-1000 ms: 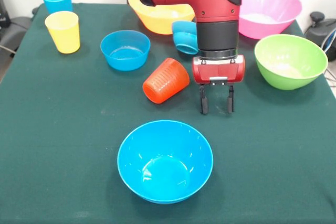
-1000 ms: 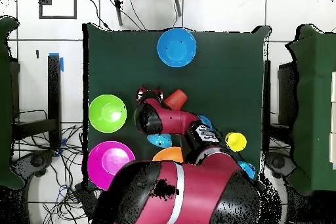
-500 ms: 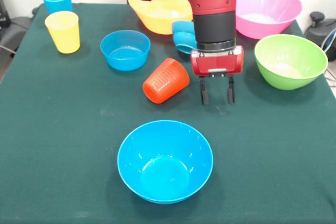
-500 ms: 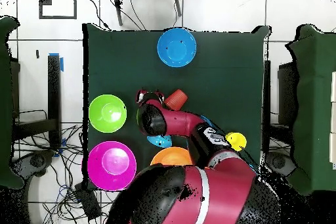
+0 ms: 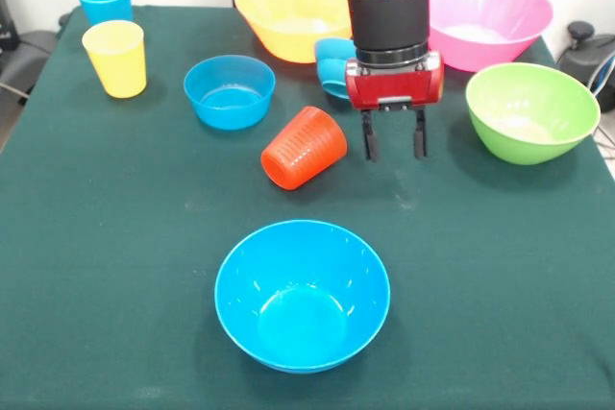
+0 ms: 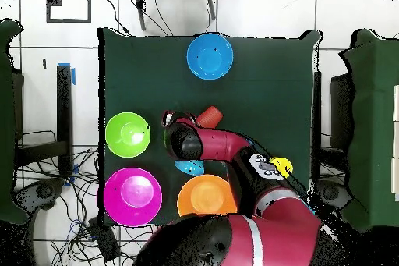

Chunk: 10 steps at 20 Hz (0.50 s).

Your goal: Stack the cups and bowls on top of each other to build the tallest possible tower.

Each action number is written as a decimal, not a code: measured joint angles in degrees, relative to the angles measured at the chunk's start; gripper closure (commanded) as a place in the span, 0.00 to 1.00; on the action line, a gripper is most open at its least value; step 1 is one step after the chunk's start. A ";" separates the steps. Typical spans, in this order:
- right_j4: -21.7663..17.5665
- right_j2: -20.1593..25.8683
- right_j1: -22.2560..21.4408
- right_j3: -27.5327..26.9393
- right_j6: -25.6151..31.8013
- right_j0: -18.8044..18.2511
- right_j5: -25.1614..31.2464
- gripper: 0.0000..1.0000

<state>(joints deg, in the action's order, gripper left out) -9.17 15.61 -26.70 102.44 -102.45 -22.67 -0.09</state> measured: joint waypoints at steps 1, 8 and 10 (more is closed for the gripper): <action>0.00 0.05 -0.11 0.04 0.00 -0.11 0.13 0.00; 0.00 1.29 -0.96 0.36 0.00 -2.86 0.50 0.00; 0.00 1.74 -0.95 0.52 0.00 -3.57 0.50 0.00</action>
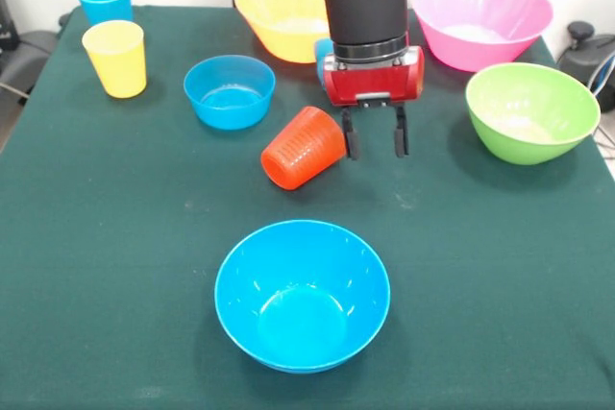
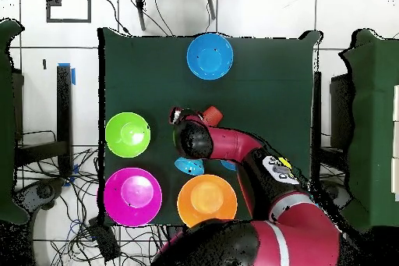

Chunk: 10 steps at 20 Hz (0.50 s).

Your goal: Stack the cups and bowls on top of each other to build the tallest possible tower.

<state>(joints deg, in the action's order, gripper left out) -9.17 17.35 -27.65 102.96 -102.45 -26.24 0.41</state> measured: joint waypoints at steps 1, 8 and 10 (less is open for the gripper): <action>0.00 0.18 -0.01 0.08 0.00 -0.25 0.01 0.00; 0.00 2.77 -0.01 1.42 0.00 -3.82 1.89 0.00; -0.01 3.61 -0.01 1.92 0.00 -5.00 2.93 0.00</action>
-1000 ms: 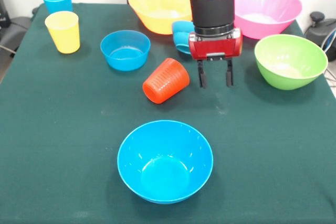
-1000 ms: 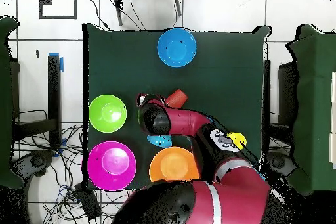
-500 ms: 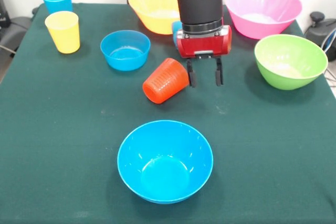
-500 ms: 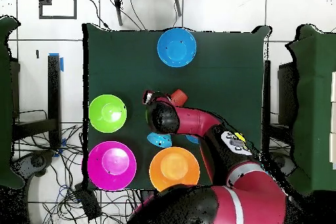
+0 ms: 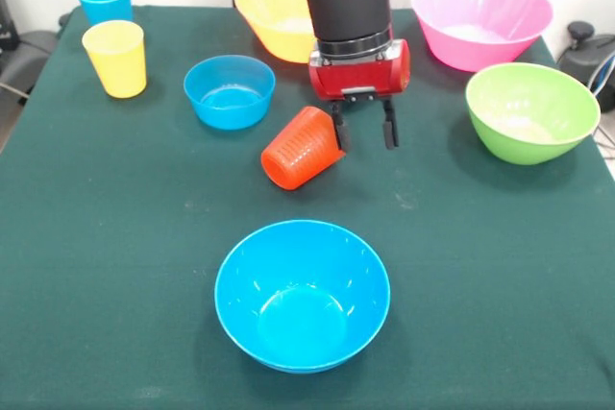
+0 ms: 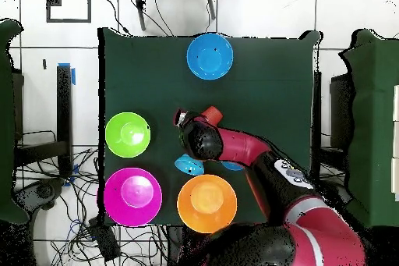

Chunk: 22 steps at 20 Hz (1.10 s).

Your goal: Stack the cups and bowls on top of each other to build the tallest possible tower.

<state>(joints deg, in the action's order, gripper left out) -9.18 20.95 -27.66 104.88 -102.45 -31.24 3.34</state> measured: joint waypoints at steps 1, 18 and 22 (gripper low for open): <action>0.00 0.50 0.00 0.25 0.00 -0.64 0.44 0.00; -1.06 3.51 -1.28 2.86 0.00 -5.19 5.80 0.00; -2.27 4.93 -1.26 3.47 0.00 -6.66 5.83 0.00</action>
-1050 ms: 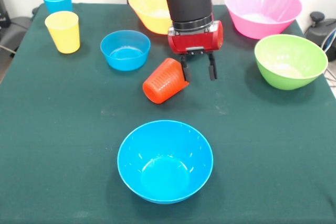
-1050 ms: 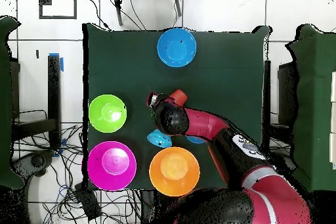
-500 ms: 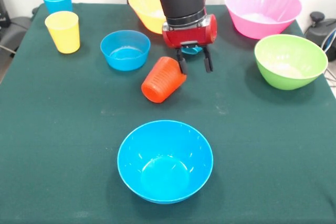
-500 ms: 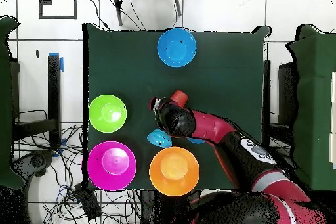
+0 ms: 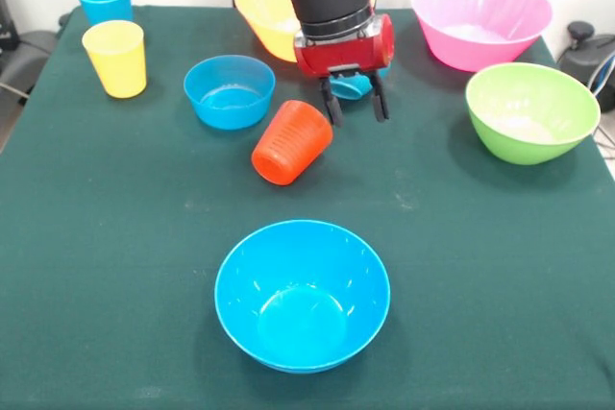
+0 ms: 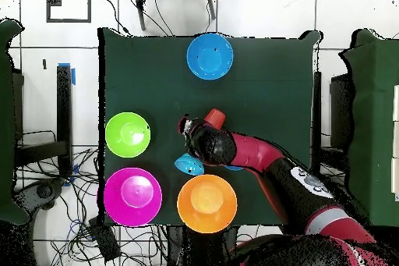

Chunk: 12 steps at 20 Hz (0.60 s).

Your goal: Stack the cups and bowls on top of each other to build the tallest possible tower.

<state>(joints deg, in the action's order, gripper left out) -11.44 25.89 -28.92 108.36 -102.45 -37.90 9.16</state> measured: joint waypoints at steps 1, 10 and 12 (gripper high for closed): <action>-0.32 0.45 -0.01 0.20 0.00 -0.57 0.13 0.00; -1.21 3.29 -0.44 0.77 0.00 -4.71 5.62 0.00; -1.26 3.87 -0.93 0.82 0.00 -5.56 7.45 0.00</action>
<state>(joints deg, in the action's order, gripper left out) -12.70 29.76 -29.85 109.17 -102.45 -43.46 16.61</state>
